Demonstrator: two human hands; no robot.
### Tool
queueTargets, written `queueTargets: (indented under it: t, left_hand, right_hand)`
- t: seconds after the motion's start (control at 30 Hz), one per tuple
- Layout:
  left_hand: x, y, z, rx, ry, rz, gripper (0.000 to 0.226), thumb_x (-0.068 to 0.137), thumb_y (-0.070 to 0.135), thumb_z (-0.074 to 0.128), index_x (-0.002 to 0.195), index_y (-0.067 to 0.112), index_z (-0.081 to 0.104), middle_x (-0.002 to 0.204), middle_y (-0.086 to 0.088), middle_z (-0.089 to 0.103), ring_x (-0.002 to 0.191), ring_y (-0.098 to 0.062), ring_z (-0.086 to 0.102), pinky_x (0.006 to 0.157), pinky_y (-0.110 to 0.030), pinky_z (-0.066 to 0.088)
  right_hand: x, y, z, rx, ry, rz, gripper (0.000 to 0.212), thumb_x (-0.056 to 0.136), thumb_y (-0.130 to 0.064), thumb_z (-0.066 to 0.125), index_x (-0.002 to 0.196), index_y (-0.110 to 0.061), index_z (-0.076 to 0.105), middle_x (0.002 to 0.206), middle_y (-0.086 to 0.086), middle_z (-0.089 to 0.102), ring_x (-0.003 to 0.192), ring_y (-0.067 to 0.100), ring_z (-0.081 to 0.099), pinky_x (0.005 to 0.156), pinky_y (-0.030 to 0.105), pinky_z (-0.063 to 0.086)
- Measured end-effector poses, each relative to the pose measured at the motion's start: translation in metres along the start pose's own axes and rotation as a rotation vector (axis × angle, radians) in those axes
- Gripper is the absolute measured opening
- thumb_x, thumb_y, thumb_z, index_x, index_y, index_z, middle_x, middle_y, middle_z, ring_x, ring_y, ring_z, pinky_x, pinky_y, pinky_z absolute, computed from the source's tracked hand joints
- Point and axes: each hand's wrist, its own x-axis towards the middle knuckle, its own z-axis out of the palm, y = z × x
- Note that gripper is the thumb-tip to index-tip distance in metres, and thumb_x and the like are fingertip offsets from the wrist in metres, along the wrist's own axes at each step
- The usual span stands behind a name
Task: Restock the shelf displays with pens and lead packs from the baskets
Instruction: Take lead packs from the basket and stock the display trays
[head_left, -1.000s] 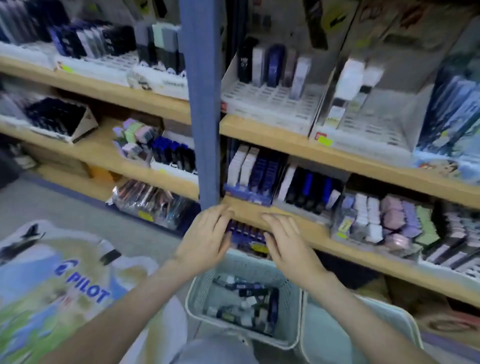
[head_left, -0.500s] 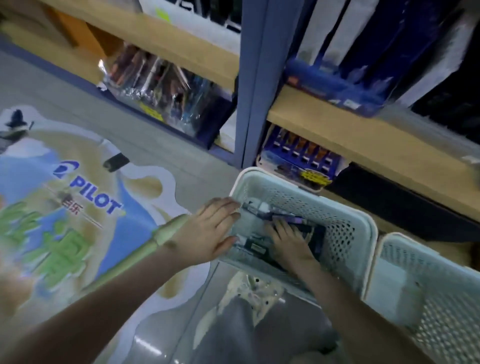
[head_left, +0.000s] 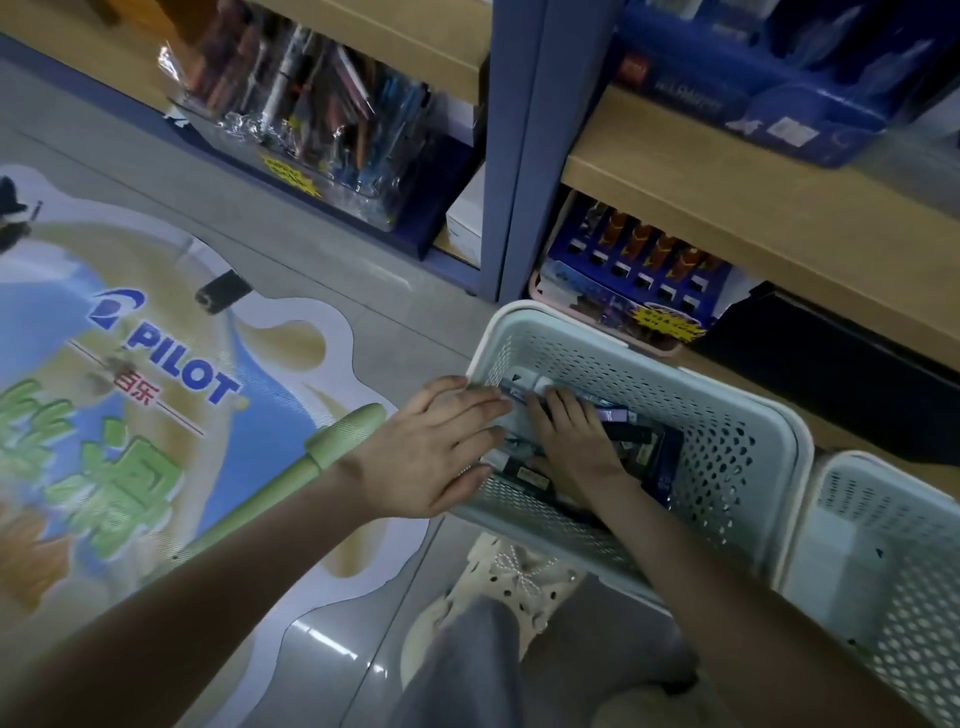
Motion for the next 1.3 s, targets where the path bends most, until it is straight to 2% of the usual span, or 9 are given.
queueTargets:
  t: [0.1, 0.3, 0.47, 0.6, 0.73, 0.87, 1.0, 1.13, 1.3]
  left_hand:
    - [-0.002, 0.002, 0.0, 0.012, -0.002, -0.028, 0.04, 0.099, 0.027, 0.039, 0.11, 0.004, 0.069, 0.129, -0.015, 0.06, 0.127, -0.03, 0.048, 0.113, -0.044, 0.028]
    - [-0.003, 0.004, 0.001, 0.018, -0.015, -0.039, 0.043, 0.099, 0.026, 0.034, 0.111, 0.004, 0.069, 0.129, -0.014, 0.061, 0.127, -0.03, 0.049, 0.111, -0.045, 0.029]
    - [-0.002, 0.004, 0.003, 0.021, -0.023, -0.042, 0.044, 0.1, 0.027, 0.032, 0.112, 0.005, 0.069, 0.129, -0.015, 0.06, 0.128, -0.03, 0.049, 0.111, -0.045, 0.029]
    - [-0.002, 0.004, 0.001, 0.034, -0.041, -0.035, 0.044, 0.1, 0.026, 0.033, 0.108, 0.004, 0.07, 0.127, -0.015, 0.062, 0.125, -0.031, 0.051, 0.111, -0.046, 0.03]
    - [-0.004, 0.003, -0.001, 0.054, -0.033, -0.013, 0.041, 0.099, 0.024, 0.036, 0.107, 0.003, 0.07, 0.118, -0.014, 0.065, 0.119, -0.03, 0.057, 0.11, -0.047, 0.033]
    - [-0.004, 0.002, -0.002, 0.035, 0.009, -0.024, 0.039, 0.099, 0.026, 0.039, 0.11, 0.002, 0.067, 0.116, -0.013, 0.066, 0.118, -0.029, 0.058, 0.108, -0.045, 0.036]
    - [-0.001, 0.012, -0.002, -0.106, 0.2, -0.232, 0.043, 0.095, 0.036, 0.05, 0.122, 0.002, 0.053, 0.126, -0.015, 0.06, 0.126, -0.026, 0.049, 0.111, -0.039, 0.031]
    - [0.021, 0.03, 0.001, -0.353, 0.242, -0.491, 0.074, 0.088, 0.05, 0.058, 0.138, -0.002, 0.04, 0.146, -0.012, 0.041, 0.139, -0.024, 0.033, 0.119, -0.034, 0.02]
    - [0.037, 0.035, 0.001, -0.596, 0.244, -0.56, 0.054, 0.097, 0.046, 0.045, 0.12, 0.0, 0.061, 0.136, -0.004, 0.052, 0.132, -0.015, 0.044, 0.116, -0.027, 0.027]
  right_hand:
    - [0.002, -0.01, 0.003, -0.142, 0.067, -0.032, 0.082, 0.08, -0.039, 0.068, 0.143, -0.003, 0.029, 0.128, 0.011, 0.051, 0.118, 0.029, 0.043, 0.103, 0.04, 0.029]
    - [-0.003, -0.02, 0.015, -0.248, 0.09, -0.108, 0.052, 0.077, -0.031, 0.066, 0.124, -0.012, 0.055, 0.112, 0.006, 0.058, 0.102, 0.023, 0.054, 0.09, 0.032, 0.041]
    - [-0.003, -0.022, 0.013, -0.198, 0.115, -0.116, 0.049, 0.079, -0.025, 0.064, 0.124, -0.011, 0.049, 0.11, 0.005, 0.056, 0.1, 0.022, 0.054, 0.09, 0.031, 0.039]
    - [0.002, -0.017, 0.015, -0.117, 0.276, -0.137, 0.055, 0.051, -0.022, 0.078, 0.098, -0.008, 0.055, 0.08, 0.007, 0.061, 0.071, 0.023, 0.056, 0.071, 0.033, 0.031]
    - [0.0, -0.016, 0.018, -0.114, 0.333, -0.185, 0.058, 0.048, -0.026, 0.082, 0.09, -0.007, 0.047, 0.069, 0.006, 0.062, 0.06, 0.022, 0.058, 0.062, 0.029, 0.045]
    - [-0.005, -0.009, 0.008, 0.143, 0.356, -0.196, 0.05, 0.04, -0.006, 0.087, 0.085, -0.004, 0.067, 0.071, 0.009, 0.065, 0.062, 0.025, 0.062, 0.06, 0.028, 0.051]
    - [-0.028, 0.0, -0.023, 0.621, 0.554, -0.13, 0.034, 0.083, -0.01, 0.069, 0.114, 0.0, 0.057, 0.097, 0.016, 0.066, 0.093, 0.026, 0.06, 0.081, 0.032, 0.05]
    - [-0.046, -0.016, -0.073, 0.789, 0.682, -0.225, 0.027, 0.092, -0.02, 0.052, 0.116, -0.009, 0.047, 0.098, 0.014, 0.062, 0.095, 0.016, 0.05, 0.084, 0.018, 0.039]
    - [-0.054, -0.027, -0.102, 0.913, 0.63, -0.285, 0.025, 0.093, -0.018, 0.049, 0.117, -0.014, 0.043, 0.103, 0.015, 0.062, 0.1, 0.015, 0.052, 0.085, 0.021, 0.041]
